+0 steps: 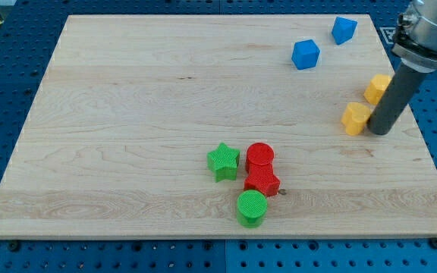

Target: Move heart above the red circle

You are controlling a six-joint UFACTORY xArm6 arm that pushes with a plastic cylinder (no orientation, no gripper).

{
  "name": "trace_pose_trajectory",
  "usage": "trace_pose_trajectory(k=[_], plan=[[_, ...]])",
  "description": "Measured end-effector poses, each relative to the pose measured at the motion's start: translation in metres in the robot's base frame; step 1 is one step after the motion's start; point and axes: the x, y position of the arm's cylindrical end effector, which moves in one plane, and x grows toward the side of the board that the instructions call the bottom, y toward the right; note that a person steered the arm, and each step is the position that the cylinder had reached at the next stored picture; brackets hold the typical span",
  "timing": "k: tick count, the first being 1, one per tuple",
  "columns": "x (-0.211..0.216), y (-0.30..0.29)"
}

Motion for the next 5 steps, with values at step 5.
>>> trace_pose_trajectory(k=[5], plan=[[-0.09, -0.109]])
